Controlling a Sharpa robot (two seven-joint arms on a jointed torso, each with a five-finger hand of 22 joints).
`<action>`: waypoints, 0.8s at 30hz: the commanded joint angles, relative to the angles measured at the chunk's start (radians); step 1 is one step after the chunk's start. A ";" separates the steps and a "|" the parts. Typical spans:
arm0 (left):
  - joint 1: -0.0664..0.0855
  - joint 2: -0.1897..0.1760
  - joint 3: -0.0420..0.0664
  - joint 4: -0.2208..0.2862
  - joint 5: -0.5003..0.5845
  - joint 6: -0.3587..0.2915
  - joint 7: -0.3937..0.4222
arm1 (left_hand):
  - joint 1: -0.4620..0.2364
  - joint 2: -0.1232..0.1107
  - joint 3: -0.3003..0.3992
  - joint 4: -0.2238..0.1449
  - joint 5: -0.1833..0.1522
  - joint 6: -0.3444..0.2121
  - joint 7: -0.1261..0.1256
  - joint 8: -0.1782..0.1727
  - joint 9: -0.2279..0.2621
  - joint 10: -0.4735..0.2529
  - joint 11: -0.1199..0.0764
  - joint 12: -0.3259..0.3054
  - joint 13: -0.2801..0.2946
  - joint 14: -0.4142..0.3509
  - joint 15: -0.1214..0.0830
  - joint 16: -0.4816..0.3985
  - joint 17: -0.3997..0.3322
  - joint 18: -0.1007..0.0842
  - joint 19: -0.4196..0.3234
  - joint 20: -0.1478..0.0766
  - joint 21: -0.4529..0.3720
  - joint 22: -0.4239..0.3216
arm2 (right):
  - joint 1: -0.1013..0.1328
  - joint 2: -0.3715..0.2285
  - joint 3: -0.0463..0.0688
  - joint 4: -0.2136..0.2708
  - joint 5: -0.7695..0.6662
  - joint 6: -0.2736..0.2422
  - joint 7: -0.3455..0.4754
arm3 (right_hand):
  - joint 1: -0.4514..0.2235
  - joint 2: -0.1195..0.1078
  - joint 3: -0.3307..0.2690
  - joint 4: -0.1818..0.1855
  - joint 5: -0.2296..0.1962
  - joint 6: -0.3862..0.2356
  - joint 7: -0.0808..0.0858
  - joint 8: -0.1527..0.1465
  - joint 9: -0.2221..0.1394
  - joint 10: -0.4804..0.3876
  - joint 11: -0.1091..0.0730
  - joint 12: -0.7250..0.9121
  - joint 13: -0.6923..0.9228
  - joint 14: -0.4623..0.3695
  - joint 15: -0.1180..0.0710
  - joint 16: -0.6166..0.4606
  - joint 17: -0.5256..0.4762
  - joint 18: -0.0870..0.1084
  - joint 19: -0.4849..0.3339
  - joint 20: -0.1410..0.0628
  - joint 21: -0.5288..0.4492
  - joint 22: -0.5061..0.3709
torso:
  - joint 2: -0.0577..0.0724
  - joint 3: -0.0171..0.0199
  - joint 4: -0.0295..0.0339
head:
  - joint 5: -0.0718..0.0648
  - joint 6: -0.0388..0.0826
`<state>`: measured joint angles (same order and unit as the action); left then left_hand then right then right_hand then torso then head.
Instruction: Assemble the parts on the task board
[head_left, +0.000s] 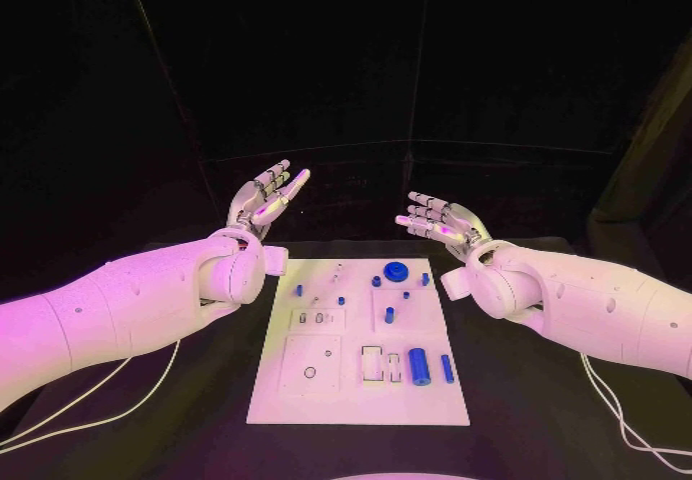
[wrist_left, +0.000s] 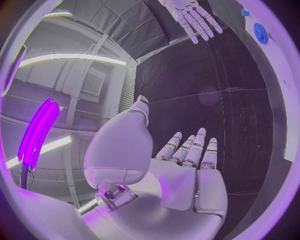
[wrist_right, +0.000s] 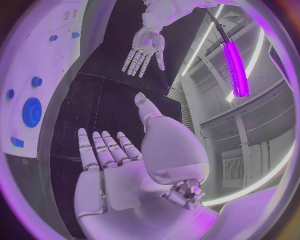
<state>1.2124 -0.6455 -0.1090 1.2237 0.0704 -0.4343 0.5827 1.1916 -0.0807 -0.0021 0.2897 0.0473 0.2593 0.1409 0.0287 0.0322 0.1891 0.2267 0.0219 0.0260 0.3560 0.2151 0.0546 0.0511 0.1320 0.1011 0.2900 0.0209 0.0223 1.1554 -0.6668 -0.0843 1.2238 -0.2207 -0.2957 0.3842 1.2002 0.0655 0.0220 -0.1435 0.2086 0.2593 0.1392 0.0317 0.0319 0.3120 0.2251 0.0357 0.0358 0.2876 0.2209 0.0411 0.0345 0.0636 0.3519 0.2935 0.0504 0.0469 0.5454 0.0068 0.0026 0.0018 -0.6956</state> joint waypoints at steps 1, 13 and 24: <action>0.002 -0.005 0.001 0.000 0.004 0.036 0.023 | 0.014 0.013 0.002 0.000 0.003 0.032 0.130 0.010 0.004 0.040 0.013 0.012 0.005 0.061 0.009 0.021 0.010 0.009 0.030 0.003 0.014 0.007 | 0.003 -0.001 0.001 -0.008 -0.102 -0.005 0.013 | 0.069 0.002 0.010 -0.051 -0.008 0.170 0.135 0.035 0.020 0.227 0.024 0.048 0.021 0.218 0.016 0.055 0.020 0.046 0.157 -0.006 0.044 0.023 | 0.002 -0.0005 -0.0005 | -0.002 0.002; 0.005 -0.062 0.000 0.053 -0.035 0.091 0.007 | 0.173 0.086 0.009 -0.154 0.003 0.649 0.085 0.151 0.061 0.806 -0.057 0.201 0.058 0.722 -0.092 0.237 0.096 0.055 0.740 -0.046 0.284 0.124 | 0.040 -0.010 0.002 -0.051 -0.451 -0.031 -0.006 | 0.125 0.022 0.102 -0.147 -0.008 0.703 0.068 0.114 0.037 0.753 -0.075 0.120 0.025 0.834 -0.115 0.165 0.040 0.122 0.558 -0.069 0.216 0.076 | 0.017 -0.0057 0.0122 | -0.010 0.004; 0.006 -0.159 0.000 0.191 -0.089 0.120 0.006 | 0.167 0.112 -0.021 -0.202 0.003 0.729 0.061 0.122 0.038 0.921 -0.087 0.161 0.045 0.838 -0.126 0.215 0.127 0.055 0.856 -0.080 0.274 0.100 | 0.113 -0.027 0.003 -0.002 -0.854 -0.015 -0.213 | 0.159 -0.009 0.175 -0.146 -0.040 0.767 0.053 0.090 0.035 0.844 -0.101 0.082 0.028 0.983 -0.161 0.168 0.056 0.121 0.656 -0.124 0.301 0.111 | 0.075 -0.0060 0.0274 | -0.032 0.036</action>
<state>1.2166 -0.8001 -0.1098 1.4013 0.0202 -0.3482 0.5815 1.3600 0.0214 -0.0229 0.0948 0.0472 0.9836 0.2020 0.1560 0.0714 1.1044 0.1420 0.1858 0.0691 1.1890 0.0915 0.2665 0.1761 0.1778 0.9514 0.2108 0.2950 0.1227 1.2610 -0.6938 -0.0829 1.2149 -0.8810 -0.3171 0.2749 1.3510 0.0552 0.1928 -0.2893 0.1740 1.0208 0.1911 0.1267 0.0662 1.1500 0.1245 0.1218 0.0628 1.2617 0.0637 0.2062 0.0884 0.1714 0.9997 0.1720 0.3443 0.1544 0.5971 0.0012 0.0242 -0.0234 -0.6673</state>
